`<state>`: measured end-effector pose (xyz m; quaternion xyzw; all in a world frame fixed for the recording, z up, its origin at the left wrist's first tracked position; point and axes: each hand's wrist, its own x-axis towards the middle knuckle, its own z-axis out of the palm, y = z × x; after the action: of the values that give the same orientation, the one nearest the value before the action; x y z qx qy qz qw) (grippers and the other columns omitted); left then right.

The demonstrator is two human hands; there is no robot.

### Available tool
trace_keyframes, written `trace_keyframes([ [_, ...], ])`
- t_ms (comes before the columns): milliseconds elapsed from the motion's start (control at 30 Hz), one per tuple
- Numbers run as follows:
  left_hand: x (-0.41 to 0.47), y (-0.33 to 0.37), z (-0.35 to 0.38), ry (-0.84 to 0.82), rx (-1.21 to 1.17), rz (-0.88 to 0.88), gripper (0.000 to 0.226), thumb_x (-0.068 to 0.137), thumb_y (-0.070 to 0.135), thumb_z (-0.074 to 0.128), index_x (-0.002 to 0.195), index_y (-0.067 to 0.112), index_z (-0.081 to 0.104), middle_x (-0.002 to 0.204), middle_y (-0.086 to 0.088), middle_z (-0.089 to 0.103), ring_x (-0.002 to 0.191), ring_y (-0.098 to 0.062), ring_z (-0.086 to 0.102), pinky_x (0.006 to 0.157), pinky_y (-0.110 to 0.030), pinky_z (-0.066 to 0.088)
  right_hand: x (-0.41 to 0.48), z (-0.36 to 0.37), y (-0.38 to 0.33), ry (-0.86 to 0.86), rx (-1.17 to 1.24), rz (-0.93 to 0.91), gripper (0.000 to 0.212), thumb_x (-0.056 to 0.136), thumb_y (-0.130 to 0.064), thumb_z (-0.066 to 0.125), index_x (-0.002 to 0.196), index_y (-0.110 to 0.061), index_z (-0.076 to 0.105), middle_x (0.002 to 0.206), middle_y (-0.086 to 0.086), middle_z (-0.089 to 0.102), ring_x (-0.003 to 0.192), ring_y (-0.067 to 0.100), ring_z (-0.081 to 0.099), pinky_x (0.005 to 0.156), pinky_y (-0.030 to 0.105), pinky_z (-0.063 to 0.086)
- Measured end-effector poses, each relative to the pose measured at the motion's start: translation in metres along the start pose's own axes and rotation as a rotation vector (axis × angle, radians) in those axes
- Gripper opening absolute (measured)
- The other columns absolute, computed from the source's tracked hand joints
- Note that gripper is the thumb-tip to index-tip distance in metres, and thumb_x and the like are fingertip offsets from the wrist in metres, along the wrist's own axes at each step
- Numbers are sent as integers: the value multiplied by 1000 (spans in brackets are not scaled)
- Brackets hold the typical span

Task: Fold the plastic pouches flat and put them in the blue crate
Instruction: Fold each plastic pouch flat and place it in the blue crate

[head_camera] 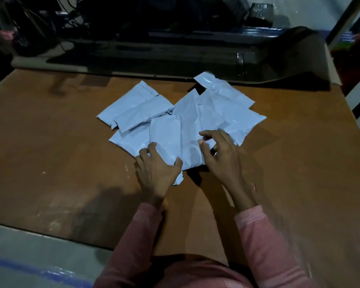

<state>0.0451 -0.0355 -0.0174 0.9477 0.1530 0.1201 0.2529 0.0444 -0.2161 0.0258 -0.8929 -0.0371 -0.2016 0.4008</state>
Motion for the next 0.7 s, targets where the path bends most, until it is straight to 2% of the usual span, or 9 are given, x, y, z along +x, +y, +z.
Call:
trace_keyframes([
  [133,4,-5,-2,158,5,104,73,68,62,69,124,15,63,110,-9,66,97,-31,62,85,-45,50,25,6,3,-27,5,11,20,101,-34,61,118,-25,68,103,-13,66,74,-7,53,66,8,38],
  [233,11,-4,-15,132,-12,113,71,70,65,70,123,20,60,107,-5,68,95,-28,64,80,-45,53,28,11,-1,-98,50,23,21,101,-34,60,118,-24,68,103,-12,67,74,-8,54,69,15,44],
  [333,14,4,-29,103,-188,100,66,69,59,74,121,20,60,110,-2,67,99,-25,63,84,-47,54,24,7,-8,-175,153,90,23,102,-41,59,120,-29,66,103,-14,68,69,-2,60,68,24,51],
  [433,2,23,-46,118,-290,181,64,69,52,78,121,19,61,117,2,65,105,-23,61,87,-46,52,19,-11,-20,-175,325,282,29,101,-47,58,126,-32,60,104,-11,71,64,11,69,59,28,54],
  [500,-16,44,-58,120,-368,312,63,70,43,83,122,14,62,119,1,63,109,-23,59,91,-43,51,10,-27,-25,-133,480,405,37,98,-48,62,131,-33,55,106,-13,70,76,9,72,61,26,56],
  [567,-34,63,-62,75,-448,512,62,73,34,87,122,6,63,123,-6,62,116,-25,57,100,-38,47,-2,-47,-27,-45,651,487,50,94,-42,69,137,-32,48,113,-12,71,92,8,72,73,32,60],
  [700,-50,84,-52,-160,-443,845,64,76,25,84,132,6,59,141,-9,55,132,-29,49,110,-43,42,-42,-89,-19,252,817,545,65,89,-17,76,144,-23,42,128,-4,69,112,18,69,84,40,61],
])
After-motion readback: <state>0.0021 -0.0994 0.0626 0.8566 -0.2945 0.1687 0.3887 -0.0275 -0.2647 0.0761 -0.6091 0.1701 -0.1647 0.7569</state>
